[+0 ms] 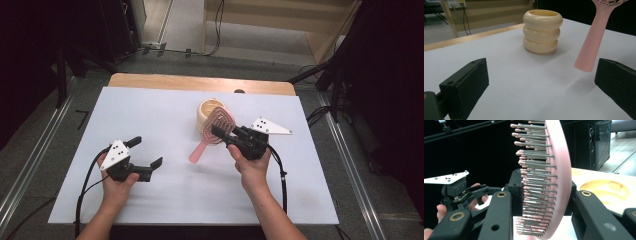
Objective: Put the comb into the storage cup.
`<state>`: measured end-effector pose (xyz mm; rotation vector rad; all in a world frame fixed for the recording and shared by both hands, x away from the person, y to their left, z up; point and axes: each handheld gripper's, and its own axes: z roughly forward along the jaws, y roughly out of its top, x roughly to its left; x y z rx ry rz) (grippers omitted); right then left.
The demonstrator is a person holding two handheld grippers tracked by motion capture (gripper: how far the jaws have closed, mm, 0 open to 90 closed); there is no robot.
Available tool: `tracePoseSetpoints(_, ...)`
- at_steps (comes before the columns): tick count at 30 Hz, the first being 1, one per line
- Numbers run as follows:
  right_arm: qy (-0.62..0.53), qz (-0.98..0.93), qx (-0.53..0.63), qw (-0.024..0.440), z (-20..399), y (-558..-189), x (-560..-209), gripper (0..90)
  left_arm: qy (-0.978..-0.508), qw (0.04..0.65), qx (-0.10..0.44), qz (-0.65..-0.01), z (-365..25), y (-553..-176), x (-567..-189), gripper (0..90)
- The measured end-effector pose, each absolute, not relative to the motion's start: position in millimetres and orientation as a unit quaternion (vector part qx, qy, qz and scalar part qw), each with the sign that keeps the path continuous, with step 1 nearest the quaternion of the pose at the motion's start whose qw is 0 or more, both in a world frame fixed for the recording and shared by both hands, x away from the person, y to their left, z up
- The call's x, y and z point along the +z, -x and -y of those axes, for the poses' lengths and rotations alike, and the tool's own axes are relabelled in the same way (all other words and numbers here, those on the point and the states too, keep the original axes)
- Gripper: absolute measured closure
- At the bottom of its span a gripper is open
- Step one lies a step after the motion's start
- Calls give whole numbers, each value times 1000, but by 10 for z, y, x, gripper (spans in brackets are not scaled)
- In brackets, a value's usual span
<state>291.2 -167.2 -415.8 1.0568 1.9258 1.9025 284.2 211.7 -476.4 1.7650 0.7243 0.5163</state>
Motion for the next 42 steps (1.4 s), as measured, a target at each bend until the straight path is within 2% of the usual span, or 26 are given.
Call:
tracePoseSetpoints(29, -363, -655, 648, 140, 1732, -3090, -3903, 621, -726, 541, 250, -343, -2716, -2733, -4826, 0)
tracePoseSetpoints(42, -364, -647, 652, 155, 1776, -3184, -3753, 621, -715, 549, 247, -355, -2738, -2740, -4855, 0)
